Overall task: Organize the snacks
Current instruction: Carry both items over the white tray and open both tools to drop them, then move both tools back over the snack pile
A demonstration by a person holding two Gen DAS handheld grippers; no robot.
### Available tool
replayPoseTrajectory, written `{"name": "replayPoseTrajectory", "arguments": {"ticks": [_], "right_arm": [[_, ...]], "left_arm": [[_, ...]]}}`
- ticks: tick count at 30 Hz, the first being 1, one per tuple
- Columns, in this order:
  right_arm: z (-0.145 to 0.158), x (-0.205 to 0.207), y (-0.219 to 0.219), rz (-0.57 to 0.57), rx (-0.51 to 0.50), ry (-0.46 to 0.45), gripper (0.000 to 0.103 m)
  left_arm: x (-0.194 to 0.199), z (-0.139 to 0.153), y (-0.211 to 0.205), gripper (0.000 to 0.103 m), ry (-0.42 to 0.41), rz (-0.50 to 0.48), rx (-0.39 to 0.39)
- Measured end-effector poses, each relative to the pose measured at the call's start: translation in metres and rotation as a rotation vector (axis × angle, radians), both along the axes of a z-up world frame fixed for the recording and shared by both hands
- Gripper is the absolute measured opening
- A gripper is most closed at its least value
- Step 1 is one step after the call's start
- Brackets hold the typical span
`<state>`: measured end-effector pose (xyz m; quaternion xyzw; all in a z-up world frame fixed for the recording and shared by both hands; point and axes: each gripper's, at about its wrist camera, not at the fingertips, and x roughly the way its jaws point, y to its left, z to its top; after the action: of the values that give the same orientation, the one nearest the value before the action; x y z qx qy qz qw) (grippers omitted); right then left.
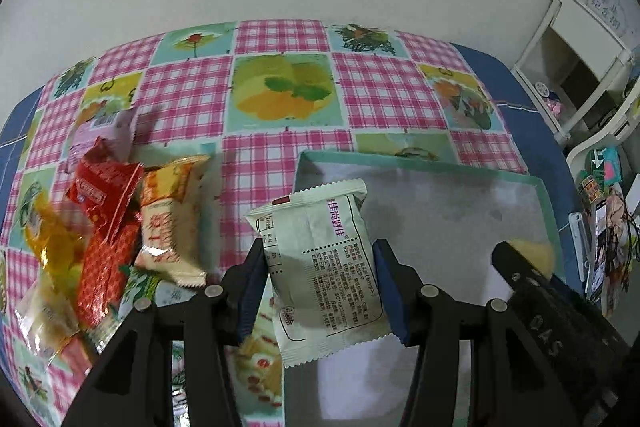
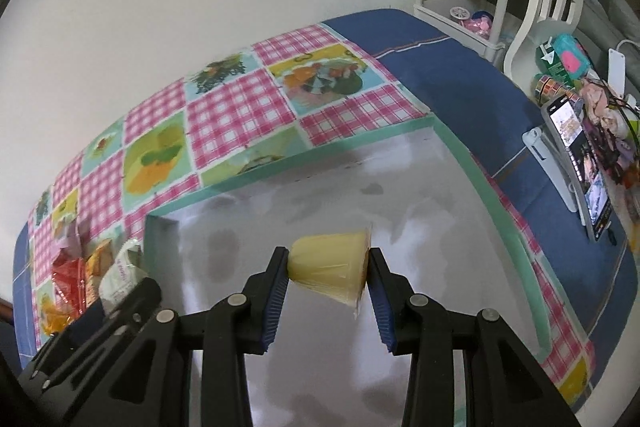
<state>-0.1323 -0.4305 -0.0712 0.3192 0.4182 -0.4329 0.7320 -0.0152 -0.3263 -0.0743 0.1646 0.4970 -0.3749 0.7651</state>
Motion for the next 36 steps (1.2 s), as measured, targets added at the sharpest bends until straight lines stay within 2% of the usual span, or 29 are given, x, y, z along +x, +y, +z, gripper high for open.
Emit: {"name": "replayPoseTrajectory", "arguments": {"ticks": [19, 27, 33, 36], "right_arm": [[-0.023, 0.015, -0.018, -0.001, 0.021, 0.03, 0.042], [-0.015, 0.011, -0.018, -0.016, 0.022, 0.019, 0.043], [0.004, 0.012, -0.014, -0.006, 0.009, 0.0, 0.042], [0.014, 0.011, -0.011, 0.003, 0.008, -0.012, 0.043]], "left_arm": [[0.003, -0.021, -0.024, 0.054, 0.026, -0.045, 0.005], [0.006, -0.012, -0.02, 0.065, 0.047, -0.037, -0.006], [0.01, 0.006, -0.01, 0.069, 0.062, -0.018, -0.028], [0.013, 0.015, -0.004, 0.076, 0.062, 0.001, -0.03]]}}
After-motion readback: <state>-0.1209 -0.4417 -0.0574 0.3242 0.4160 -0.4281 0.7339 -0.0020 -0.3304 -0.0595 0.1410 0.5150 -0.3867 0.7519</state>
